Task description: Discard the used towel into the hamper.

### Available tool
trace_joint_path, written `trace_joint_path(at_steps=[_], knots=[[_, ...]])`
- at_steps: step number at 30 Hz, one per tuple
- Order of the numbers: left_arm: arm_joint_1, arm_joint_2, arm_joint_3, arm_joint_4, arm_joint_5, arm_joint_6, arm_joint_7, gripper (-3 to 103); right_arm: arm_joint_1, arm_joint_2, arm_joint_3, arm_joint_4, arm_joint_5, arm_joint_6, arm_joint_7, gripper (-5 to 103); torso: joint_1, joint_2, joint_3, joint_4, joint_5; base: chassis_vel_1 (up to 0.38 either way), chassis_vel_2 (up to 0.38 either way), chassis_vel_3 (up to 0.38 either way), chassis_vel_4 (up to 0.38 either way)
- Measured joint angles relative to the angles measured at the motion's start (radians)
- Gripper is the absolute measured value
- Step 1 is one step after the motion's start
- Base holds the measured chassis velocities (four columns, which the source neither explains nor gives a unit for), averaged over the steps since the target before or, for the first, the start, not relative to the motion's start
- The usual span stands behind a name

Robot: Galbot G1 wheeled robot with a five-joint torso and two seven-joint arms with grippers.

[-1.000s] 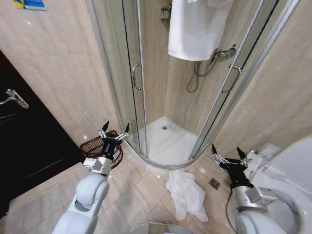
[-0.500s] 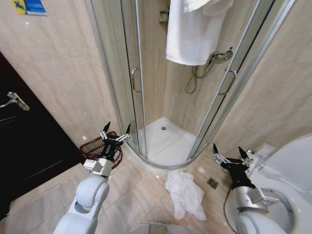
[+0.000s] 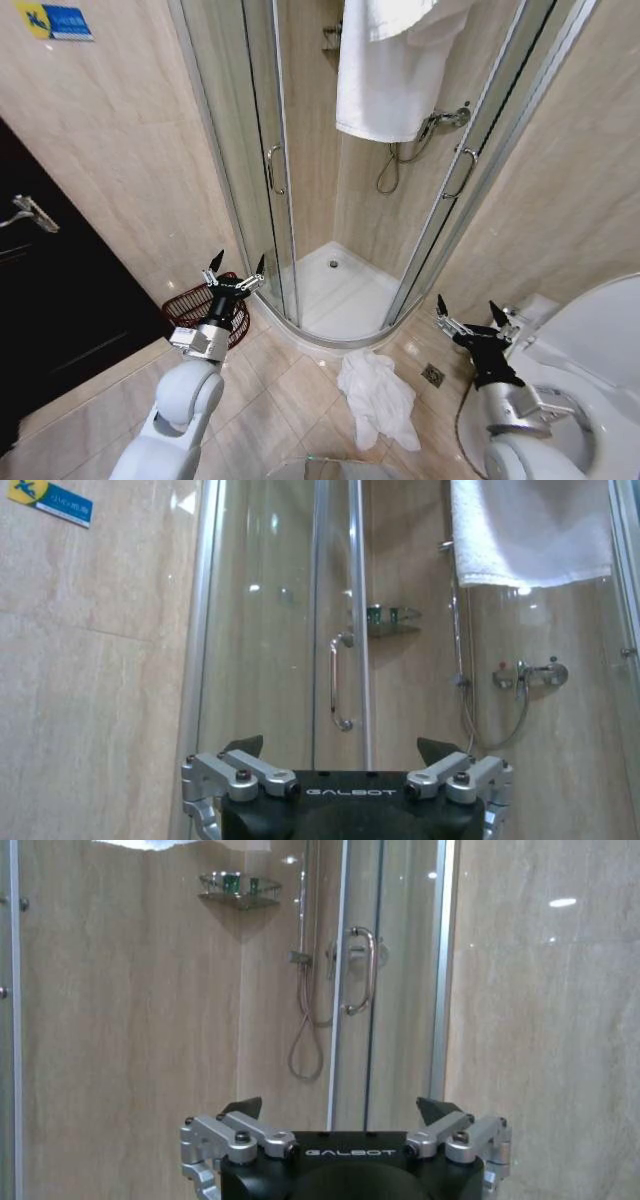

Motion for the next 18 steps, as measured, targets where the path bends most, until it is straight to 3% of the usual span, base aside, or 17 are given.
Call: trace_joint_path(at_steps=[18], knots=[[0.002,-0.003,-0.001,0.001,0.001,0.001,-0.004,100,-0.002,0.0,-0.003,0.0,0.0,0.0,-0.001,100,0.044,0.098,0.053,0.0,0.0,0.0,0.0,0.0,0.0]])
